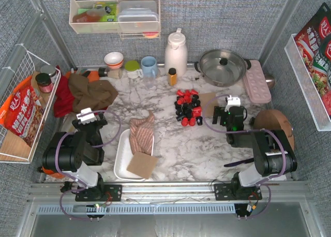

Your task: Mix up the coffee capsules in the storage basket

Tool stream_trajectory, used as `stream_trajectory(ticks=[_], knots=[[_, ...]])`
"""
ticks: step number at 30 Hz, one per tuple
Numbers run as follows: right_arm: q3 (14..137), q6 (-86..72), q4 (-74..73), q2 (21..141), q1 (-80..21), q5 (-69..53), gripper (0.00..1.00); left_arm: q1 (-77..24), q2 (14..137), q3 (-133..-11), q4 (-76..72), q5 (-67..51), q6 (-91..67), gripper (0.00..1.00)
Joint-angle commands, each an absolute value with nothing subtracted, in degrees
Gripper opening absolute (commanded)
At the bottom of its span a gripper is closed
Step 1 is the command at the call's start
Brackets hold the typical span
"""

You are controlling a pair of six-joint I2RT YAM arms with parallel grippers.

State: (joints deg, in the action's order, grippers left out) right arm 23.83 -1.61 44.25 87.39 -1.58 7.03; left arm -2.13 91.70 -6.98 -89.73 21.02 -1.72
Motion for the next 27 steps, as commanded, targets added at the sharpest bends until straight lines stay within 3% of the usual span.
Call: stream_trajectory(ticks=[1,19,23,27], knots=[[23.9,-1.6,45.2,87.2,-1.7,6.9,0.99,-2.2,91.7,-7.2,-91.8,21.6,-1.7,0.99],[23.9,-2.5,45.1,87.2,-1.1,6.9,0.99,-2.1,91.7,-7.0,-92.3,21.7,-1.6,0.99],[23.8,-2.4,45.1,87.0,-0.8,6.0,0.99,-3.6,90.5,-5.3,-94.6,26.3,-2.0,0.99],[25.2,-1.6,40.0,82.7,-1.8,7.0,0.99,-4.3,88.2,-3.8,-95.0,25.8,-0.7,0.99]])
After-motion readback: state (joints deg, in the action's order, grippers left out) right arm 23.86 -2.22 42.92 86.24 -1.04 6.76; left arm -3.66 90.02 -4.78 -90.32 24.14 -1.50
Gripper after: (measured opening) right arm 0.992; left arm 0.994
